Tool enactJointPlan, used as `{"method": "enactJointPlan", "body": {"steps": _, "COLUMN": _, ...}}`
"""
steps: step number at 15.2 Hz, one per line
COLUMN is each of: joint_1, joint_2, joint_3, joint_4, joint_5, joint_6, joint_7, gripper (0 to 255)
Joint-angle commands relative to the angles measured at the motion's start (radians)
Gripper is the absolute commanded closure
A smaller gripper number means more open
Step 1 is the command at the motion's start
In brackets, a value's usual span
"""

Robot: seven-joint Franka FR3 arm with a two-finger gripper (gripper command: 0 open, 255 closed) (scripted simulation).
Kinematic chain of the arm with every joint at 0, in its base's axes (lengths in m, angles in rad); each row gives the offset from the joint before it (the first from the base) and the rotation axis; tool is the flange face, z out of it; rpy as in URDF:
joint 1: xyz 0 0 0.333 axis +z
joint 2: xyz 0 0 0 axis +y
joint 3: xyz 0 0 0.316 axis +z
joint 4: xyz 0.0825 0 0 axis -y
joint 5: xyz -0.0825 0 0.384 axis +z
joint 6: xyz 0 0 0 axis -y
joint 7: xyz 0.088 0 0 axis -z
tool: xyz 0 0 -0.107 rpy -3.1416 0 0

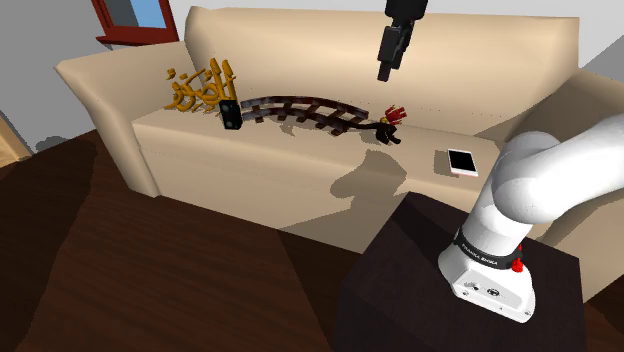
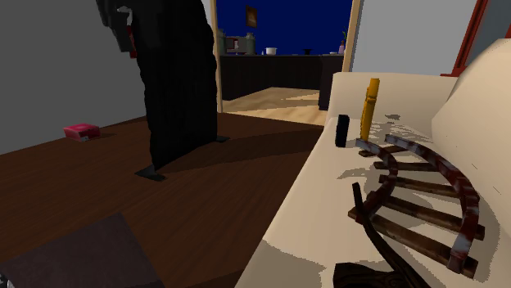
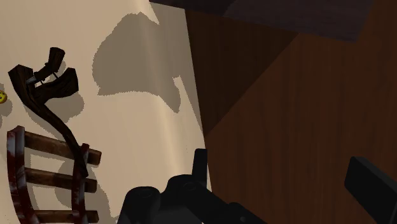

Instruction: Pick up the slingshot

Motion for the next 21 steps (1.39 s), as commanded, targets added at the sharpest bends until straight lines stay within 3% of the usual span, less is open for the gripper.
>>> {"method": "enactJointPlan", "body": {"steps": 1, "joint_1": 0.0, "joint_2": 0.0, "joint_3": 0.0, "joint_4": 0.0, "joint_5": 0.0, "joint_6": 0.0, "joint_7": 0.0, "gripper": 0}}
{"method": "enactJointPlan", "body": {"steps": 11, "joint_1": -0.04, "joint_2": 0.105, "joint_3": -0.22, "joint_4": -0.096, "joint_5": -0.096, "joint_6": 0.217, "joint_7": -0.248, "gripper": 0}}
{"method": "enactJointPlan", "body": {"steps": 21, "joint_1": -0.045, "joint_2": 0.36, "joint_3": -0.448, "joint_4": -0.049, "joint_5": -0.106, "joint_6": 0.438, "joint_7": -0.513, "gripper": 0}}
